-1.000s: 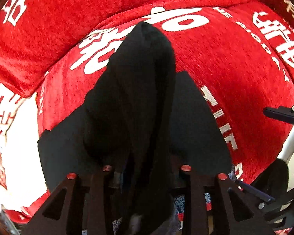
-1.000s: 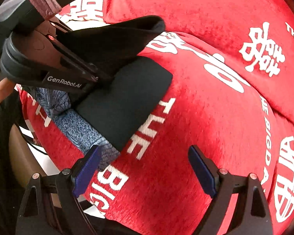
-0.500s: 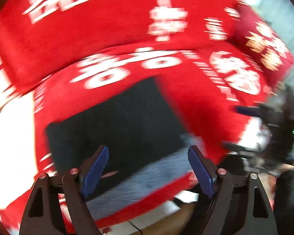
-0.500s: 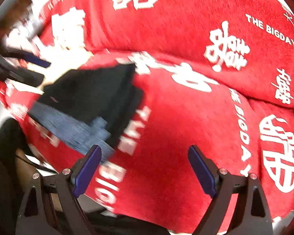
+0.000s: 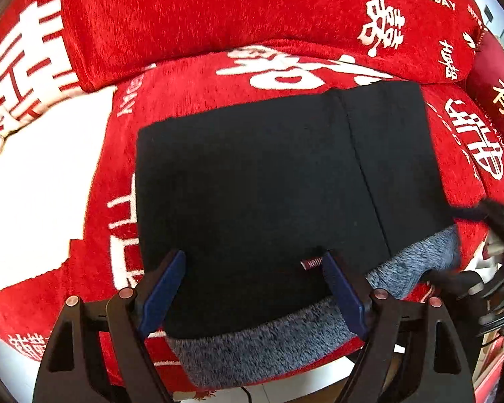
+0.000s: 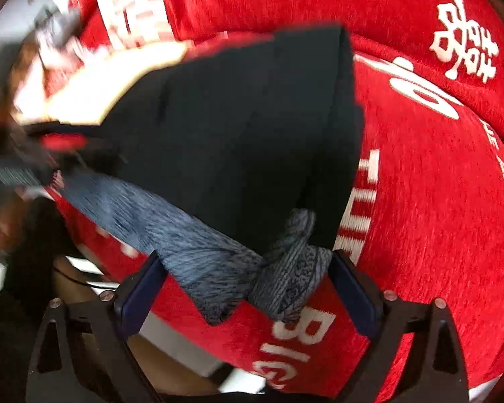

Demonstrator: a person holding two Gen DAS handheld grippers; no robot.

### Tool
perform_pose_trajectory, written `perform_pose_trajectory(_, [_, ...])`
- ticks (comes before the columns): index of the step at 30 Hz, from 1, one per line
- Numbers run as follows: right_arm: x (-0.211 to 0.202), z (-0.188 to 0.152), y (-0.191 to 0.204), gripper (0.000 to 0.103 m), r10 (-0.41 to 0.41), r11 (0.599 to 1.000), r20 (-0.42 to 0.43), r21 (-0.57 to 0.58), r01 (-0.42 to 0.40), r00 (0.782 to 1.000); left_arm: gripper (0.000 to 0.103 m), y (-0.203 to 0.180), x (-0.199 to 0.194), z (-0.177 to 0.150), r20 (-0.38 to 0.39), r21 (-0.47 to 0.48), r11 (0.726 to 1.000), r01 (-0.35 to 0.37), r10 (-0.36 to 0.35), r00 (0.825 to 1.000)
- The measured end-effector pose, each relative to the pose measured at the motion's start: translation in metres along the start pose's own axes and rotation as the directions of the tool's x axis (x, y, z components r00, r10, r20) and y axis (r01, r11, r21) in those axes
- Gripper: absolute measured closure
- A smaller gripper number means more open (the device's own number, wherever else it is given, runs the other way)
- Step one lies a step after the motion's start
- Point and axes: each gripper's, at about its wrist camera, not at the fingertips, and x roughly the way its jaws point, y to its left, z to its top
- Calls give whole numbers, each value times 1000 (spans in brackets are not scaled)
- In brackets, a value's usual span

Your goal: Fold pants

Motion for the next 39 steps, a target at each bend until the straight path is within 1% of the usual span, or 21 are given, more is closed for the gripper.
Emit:
perform_pose_trajectory(1, [-18,5,4,6,4,1000,60,-20,-3,998,19,0,-5,-2,4,0,1000,8,-8,1000])
perform_pose_trajectory(3, [-41,15,11,6,7,998,123,-55,0,992,19,-1,-15,-7,18,-5,1000,15,-15,1000])
perform_pose_trajectory(4, [-52,26,16,6,3,997,158,-75,9,987,19,-1,-20,-10,23,-9,1000,10,-10,1000])
perform_pose_trajectory(6, [-60,45,24,5,2,995,198,-100,18,980,19,0,-23,-15,30,-26,1000,7,-6,1000])
perform_pose_trajectory(8, [-54,69,33,4,-4,993,215,-116,30,977,19,4,-23,-17,23,-46,999,0,1,1000])
perform_pose_trajectory(10, [-31,96,42,4,-24,991,203,-127,51,979,19,7,-19,-18,14,-54,998,-17,18,1000])
perform_pose_trajectory(12, [-7,110,44,4,-44,990,162,-122,65,986,19,8,-17,-20,9,-59,998,-19,20,1000])
perform_pose_trajectory(13, [12,121,39,4,-82,989,123,-115,96,989,19,9,-16,-19,10,-61,998,-16,17,1000])
perform_pose_trajectory(15, [38,126,31,5,-141,985,63,-96,146,988,18,9,-15,-19,16,-62,998,-11,12,1000])
perform_pose_trajectory(16, [49,126,23,4,-163,983,26,-78,165,986,10,8,-14,-19,16,-58,998,-16,17,1000])
perform_pose_trajectory(18, [65,121,14,4,-174,984,-18,-51,173,985,1,11,-7,-22,0,-71,997,-37,37,999])
perform_pose_trajectory(19, [63,117,9,3,-170,984,-10,-50,170,985,1,14,-2,-23,-16,-91,996,-18,17,1000])
perform_pose_trajectory(22, [55,113,11,3,-166,985,3,-54,166,986,0,20,0,-26,-16,-123,992,16,-19,1000])
perform_pose_trajectory(24, [41,111,10,3,-175,984,23,-36,176,984,0,20,-1,-26,-17,-120,993,15,-17,1000])
perform_pose_trajectory(26, [17,101,11,3,-164,986,70,2,164,984,0,20,-5,-27,-8,-120,993,10,-12,1000])
perform_pose_trajectory(28, [-6,85,16,3,-158,987,119,12,158,980,1,18,-8,-28,-1,-112,994,5,-5,1000])
perform_pose_trajectory(31, [-24,59,26,3,-188,982,146,6,189,971,1,17,-14,-31,8,-102,995,5,-4,1000])
perform_pose_trajectory(33, [-26,45,30,3,-197,980,136,8,198,971,1,16,-16,-34,10,-104,995,8,-7,1000])
perform_pose_trajectory(36, [-11,25,33,3,-275,960,90,-28,279,957,1,16,-14,-35,3,-108,994,0,1,1000])
perform_pose_trajectory(37, [2,20,31,3,-305,951,51,-30,306,951,1,16,-13,-36,-2,-111,994,0,0,1000])
perform_pose_trajectory(39, [15,14,24,3,-295,956,15,-2,295,955,1,16,-12,-37,-7,-111,994,-1,0,1000])
